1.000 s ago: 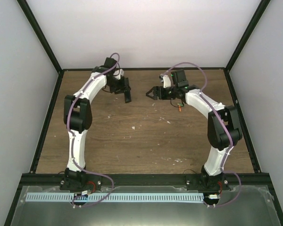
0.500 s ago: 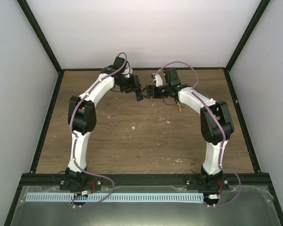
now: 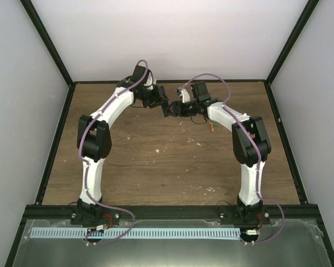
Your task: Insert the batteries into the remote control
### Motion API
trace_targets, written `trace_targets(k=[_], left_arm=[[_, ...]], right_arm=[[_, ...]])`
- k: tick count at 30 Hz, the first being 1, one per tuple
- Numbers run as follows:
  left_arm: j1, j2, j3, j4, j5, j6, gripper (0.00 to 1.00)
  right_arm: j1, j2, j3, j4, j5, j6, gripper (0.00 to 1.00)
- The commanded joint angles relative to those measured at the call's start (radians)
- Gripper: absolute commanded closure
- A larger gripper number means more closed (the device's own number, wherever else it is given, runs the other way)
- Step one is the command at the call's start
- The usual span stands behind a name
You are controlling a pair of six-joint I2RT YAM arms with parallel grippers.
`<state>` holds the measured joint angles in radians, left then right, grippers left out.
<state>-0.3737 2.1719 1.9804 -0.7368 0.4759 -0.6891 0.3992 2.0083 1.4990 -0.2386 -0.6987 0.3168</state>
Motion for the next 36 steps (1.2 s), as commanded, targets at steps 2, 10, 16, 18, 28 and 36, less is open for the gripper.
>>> trace_targets(k=[2,10,16,18,28,36], left_arm=[[-0.011,-0.042,0.008,0.022,0.006,-0.023,1.0],[-0.017,-0.034,0.02,0.014,-0.013,-0.029,1.0],[-0.019,-0.031,0.021,0.017,-0.037,-0.049,1.0],[-0.019,-0.03,0.021,0.018,-0.04,-0.054,1.0],[-0.024,-0.026,0.021,0.028,-0.048,-0.059,0.86],[-0.025,-0.073,-0.056,0.107,-0.05,-0.096,0.32]], right_arm=[[0.007,0.026,0.069,-0.002,-0.053,-0.001,0.47],[0.009,0.033,0.086,-0.005,-0.074,-0.008,0.64],[0.009,0.044,0.095,-0.013,-0.091,-0.012,0.74],[0.009,0.044,0.095,-0.012,-0.094,-0.014,0.77],[0.009,0.045,0.101,-0.021,-0.105,-0.03,0.89],[0.009,0.036,0.1,-0.057,-0.035,-0.062,0.92]])
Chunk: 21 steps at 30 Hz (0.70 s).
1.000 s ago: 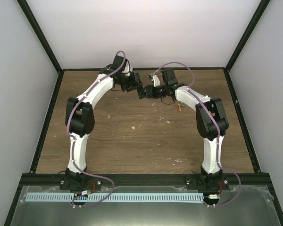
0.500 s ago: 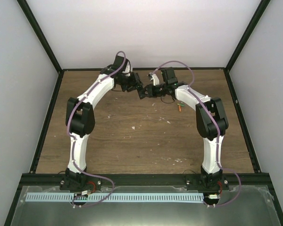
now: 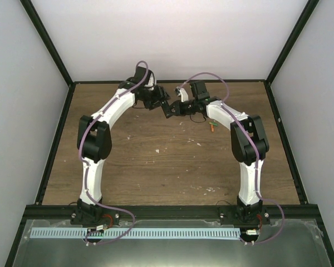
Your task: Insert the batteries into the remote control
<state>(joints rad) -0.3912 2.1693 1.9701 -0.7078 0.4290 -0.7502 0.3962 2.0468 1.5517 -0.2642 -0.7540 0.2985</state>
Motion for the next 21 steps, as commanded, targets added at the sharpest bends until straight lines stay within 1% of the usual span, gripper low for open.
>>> trace_targets(k=[1,2,4,8,11,13,16,19,21], left_arm=[[-0.008,-0.084,-0.058,0.094,-0.006,-0.043,0.26],[-0.008,-0.093,-0.063,0.101,-0.012,-0.045,0.2],[-0.006,-0.106,-0.063,0.098,-0.022,-0.049,0.16],[0.007,-0.154,-0.111,0.115,-0.044,-0.081,0.15],[0.041,-0.234,-0.236,0.193,-0.076,-0.151,0.15],[0.076,-0.274,-0.307,0.243,-0.067,-0.199,0.15],[0.113,-0.3,-0.361,0.287,-0.04,-0.248,0.15],[0.12,-0.316,-0.396,0.314,-0.045,-0.297,0.15],[0.12,-0.335,-0.445,0.385,-0.038,-0.358,0.15]], right_arm=[[0.012,-0.005,0.048,-0.039,0.035,-0.051,0.93],[0.011,-0.005,0.046,-0.045,0.046,-0.057,0.93],[0.012,-0.01,0.044,-0.056,0.067,-0.068,0.94],[0.012,-0.02,0.041,-0.08,0.124,-0.089,0.94],[0.012,-0.041,0.029,-0.101,0.19,-0.126,0.94],[0.012,-0.057,0.013,-0.111,0.236,-0.15,0.94],[0.012,-0.078,-0.011,-0.127,0.299,-0.188,0.93],[0.012,-0.099,-0.03,-0.138,0.369,-0.231,0.93],[0.014,-0.112,-0.035,-0.15,0.427,-0.263,0.94]])
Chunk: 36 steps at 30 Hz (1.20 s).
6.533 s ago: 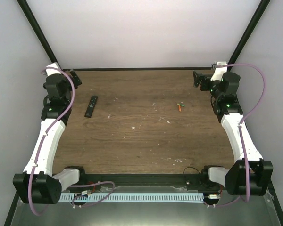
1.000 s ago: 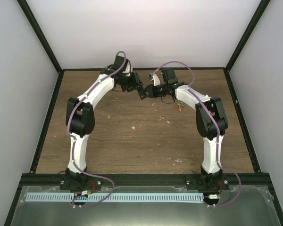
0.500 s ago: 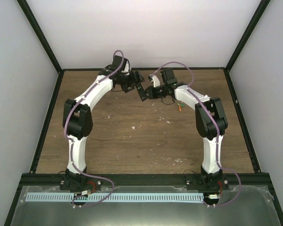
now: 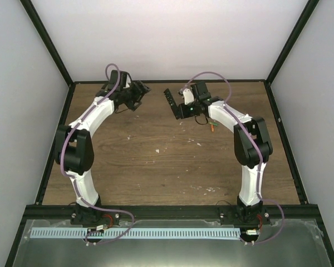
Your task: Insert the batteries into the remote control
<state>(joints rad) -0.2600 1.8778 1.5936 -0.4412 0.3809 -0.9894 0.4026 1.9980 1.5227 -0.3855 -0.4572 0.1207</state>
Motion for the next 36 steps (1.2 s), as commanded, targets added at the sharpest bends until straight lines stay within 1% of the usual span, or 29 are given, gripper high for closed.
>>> trace_targets(k=[1,4,8,10,12,14,20,24,29,36], left_arm=[[-0.012,-0.049,-0.087,0.154,0.016,-0.155,0.15],[-0.01,-0.049,-0.093,0.208,0.041,-0.216,0.15],[-0.011,-0.029,-0.078,0.259,0.081,-0.291,0.15],[-0.012,-0.026,-0.084,0.297,0.092,-0.322,0.16],[-0.012,-0.019,-0.078,0.311,0.101,-0.332,0.16],[-0.014,-0.007,-0.066,0.306,0.117,-0.333,0.16],[-0.032,0.008,-0.093,0.309,0.135,-0.335,0.16],[-0.046,0.016,-0.104,0.289,0.139,-0.317,0.16],[-0.06,0.034,-0.113,0.303,0.159,-0.329,0.16],[-0.071,0.038,-0.119,0.314,0.163,-0.331,0.16]], right_arm=[[0.011,-0.07,-0.007,-0.034,0.179,-0.108,0.94],[0.049,-0.095,-0.022,-0.033,0.345,-0.204,0.95],[0.133,-0.13,-0.082,0.028,0.629,-0.347,0.96],[0.169,-0.138,-0.111,0.065,0.726,-0.411,0.97],[0.193,-0.141,-0.129,0.095,0.811,-0.446,0.99],[0.214,-0.145,-0.147,0.126,0.878,-0.481,0.99],[0.276,-0.156,-0.212,0.281,1.064,-0.601,0.99],[0.295,-0.166,-0.238,0.355,1.12,-0.644,0.99],[0.334,-0.187,-0.305,0.5,1.156,-0.742,0.99],[0.363,-0.199,-0.335,0.54,1.143,-0.771,0.99]])
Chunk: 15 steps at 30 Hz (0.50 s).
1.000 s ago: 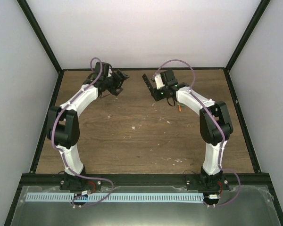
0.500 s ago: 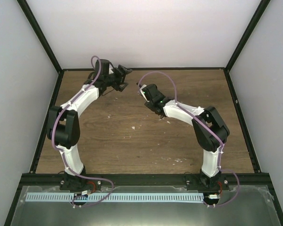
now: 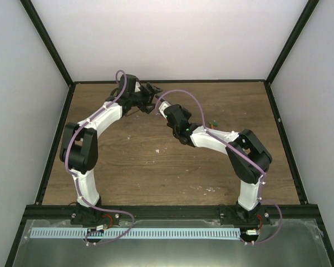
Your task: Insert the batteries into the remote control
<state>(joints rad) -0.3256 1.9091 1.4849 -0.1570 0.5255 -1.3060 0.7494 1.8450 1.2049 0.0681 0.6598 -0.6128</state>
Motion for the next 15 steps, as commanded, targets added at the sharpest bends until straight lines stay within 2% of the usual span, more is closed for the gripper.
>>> trace_targets(k=[1,3,8,12,15], left_arm=[[-0.008,0.006,-0.011,0.029,0.018,-0.014,0.17],[-0.013,0.005,-0.013,0.03,0.016,-0.017,0.18],[-0.024,0.004,-0.03,0.057,0.021,-0.029,0.43],[-0.027,0.004,-0.032,0.042,0.019,-0.018,0.45],[-0.027,-0.001,-0.039,0.042,0.016,-0.016,0.56]], right_arm=[[0.021,-0.048,-0.021,0.089,0.022,-0.041,0.99],[0.028,-0.047,-0.024,0.094,0.021,-0.049,0.99],[0.04,-0.038,-0.027,0.107,0.036,-0.068,0.99],[0.048,-0.049,-0.033,0.122,0.044,-0.079,0.99],[0.05,-0.049,-0.038,0.136,0.051,-0.093,0.99]])
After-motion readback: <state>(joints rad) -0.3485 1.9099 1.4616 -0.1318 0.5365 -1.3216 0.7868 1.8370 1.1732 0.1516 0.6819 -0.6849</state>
